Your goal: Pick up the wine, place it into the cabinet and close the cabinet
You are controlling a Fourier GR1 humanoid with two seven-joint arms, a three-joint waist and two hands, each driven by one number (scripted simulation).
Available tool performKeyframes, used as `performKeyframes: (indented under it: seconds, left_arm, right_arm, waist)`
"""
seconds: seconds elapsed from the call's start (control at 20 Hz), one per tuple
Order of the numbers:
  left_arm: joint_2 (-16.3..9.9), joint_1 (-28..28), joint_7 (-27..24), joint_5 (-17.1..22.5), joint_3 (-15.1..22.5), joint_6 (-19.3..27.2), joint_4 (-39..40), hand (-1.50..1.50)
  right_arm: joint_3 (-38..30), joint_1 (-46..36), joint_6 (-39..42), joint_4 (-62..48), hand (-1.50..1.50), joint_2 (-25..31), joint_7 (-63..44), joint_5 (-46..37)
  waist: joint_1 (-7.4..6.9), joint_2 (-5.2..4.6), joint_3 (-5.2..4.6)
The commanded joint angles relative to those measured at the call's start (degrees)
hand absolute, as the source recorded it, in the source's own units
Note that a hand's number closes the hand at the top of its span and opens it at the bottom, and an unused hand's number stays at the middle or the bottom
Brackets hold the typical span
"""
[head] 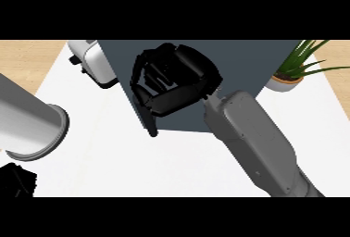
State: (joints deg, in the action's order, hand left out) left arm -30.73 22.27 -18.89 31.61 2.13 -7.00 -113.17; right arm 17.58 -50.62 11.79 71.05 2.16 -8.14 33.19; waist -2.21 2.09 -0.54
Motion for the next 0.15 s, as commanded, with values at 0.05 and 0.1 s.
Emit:
performKeyframes:
  seconds: [0.05,0.1]
  left_arm:
    - [0.1,-2.1,0.7,0.4,-0.1,-0.7,2.1,1.50]
    - [0.4,-3.4,1.4,0.2,-0.1,0.4,1.3,1.50]
  right_arm:
    - [-6.9,-2.1,-1.8,-9.2,1.50,5.0,1.3,-1.3]
    - [-5.9,-3.0,-3.0,-9.5,1.50,3.0,1.5,-2.2]
  waist:
    - [0.99,-2.97,0.48]
    - [0.95,-2.81,0.50]
